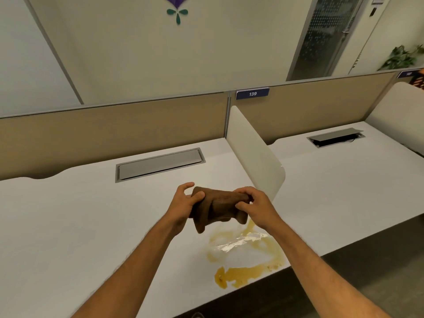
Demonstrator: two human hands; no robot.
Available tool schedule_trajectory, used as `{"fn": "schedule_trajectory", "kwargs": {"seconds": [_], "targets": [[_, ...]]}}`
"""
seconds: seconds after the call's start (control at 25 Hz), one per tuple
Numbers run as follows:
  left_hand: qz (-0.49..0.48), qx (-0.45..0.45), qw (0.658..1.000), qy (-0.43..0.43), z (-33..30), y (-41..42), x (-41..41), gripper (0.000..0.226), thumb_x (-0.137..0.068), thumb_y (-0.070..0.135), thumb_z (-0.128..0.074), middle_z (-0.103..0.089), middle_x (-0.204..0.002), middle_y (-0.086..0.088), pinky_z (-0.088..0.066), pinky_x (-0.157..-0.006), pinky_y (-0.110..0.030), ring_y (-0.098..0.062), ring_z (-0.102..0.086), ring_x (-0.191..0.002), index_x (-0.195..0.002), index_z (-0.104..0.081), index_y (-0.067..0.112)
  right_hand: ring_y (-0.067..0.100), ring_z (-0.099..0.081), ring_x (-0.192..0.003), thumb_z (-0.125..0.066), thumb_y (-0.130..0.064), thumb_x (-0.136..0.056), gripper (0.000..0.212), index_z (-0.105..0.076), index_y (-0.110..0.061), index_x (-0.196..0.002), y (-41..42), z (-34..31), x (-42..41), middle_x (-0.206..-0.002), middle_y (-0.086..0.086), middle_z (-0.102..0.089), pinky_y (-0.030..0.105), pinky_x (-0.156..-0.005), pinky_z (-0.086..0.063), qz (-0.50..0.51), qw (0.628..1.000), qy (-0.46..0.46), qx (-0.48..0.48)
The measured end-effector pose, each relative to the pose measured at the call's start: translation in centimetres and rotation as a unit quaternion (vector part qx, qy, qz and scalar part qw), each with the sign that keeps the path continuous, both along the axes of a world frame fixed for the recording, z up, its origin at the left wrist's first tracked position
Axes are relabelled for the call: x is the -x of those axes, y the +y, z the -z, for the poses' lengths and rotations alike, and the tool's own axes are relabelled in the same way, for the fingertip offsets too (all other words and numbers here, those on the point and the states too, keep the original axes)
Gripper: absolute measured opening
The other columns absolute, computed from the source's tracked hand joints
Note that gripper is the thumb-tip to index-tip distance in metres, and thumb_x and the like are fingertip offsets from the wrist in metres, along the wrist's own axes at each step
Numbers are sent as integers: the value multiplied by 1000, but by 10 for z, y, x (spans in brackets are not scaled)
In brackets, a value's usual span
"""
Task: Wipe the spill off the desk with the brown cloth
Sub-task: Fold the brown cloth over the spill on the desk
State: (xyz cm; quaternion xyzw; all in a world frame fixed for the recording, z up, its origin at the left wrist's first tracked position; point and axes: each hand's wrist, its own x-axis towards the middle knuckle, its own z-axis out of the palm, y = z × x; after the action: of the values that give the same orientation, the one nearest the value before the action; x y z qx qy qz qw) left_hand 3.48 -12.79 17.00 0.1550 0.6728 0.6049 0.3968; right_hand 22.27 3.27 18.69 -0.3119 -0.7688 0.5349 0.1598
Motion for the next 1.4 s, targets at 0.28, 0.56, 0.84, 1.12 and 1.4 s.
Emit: {"fn": "schedule_trajectory", "kwargs": {"seconds": [0.28,0.56,0.84,1.12,1.4], "targets": [[0,-115,991,-72,-18,-25,-63,43,-103,19,-64,-63,-134,-7,-64,-78,-35,-26,-78,-103,-139,-50,40,19,-63,-123,-87,-41,-77,81,-44,-39,-145,-41,7,-46,-135,-3,-64,28,-87,-55,4,962,71,263],[44,-147,984,-89,-20,-54,-143,58,-95,21,-71,-59,-140,-6,-63,-85,-39,-28,-75,-113,-144,-47,44,24,-64,-121,-84,-15,-82,90,-32,-47,-149,-67,11,-97,-134,1,-62,32,-90,-58,34,926,147,347],[150,3,984,100,-18,-68,-169,109,-80,46,-87,-35,-153,7,-59,-84,-17,-16,-52,-128,-161,-14,44,27,-57,-127,-68,12,-87,107,-14,-51,-156,-81,4,-128,-139,6,-56,35,-82,-61,63,913,196,353],[98,120,930,334,-11,-64,-168,58,-71,39,-94,-50,-129,4,-50,-84,-18,-22,-56,-119,-121,-65,31,28,-45,-143,-70,0,-92,103,-9,-50,-158,-84,-5,-124,-163,3,-35,43,-108,-49,33,956,141,256],[130,72,959,242,-19,-76,-161,45,-56,43,-82,-68,-91,-2,-61,-71,-31,-19,-68,-83,-90,-61,22,28,-47,-140,-73,-22,-94,82,-25,-45,-156,-86,-1,-119,-165,-3,-28,38,-104,-52,54,985,74,146]]}}
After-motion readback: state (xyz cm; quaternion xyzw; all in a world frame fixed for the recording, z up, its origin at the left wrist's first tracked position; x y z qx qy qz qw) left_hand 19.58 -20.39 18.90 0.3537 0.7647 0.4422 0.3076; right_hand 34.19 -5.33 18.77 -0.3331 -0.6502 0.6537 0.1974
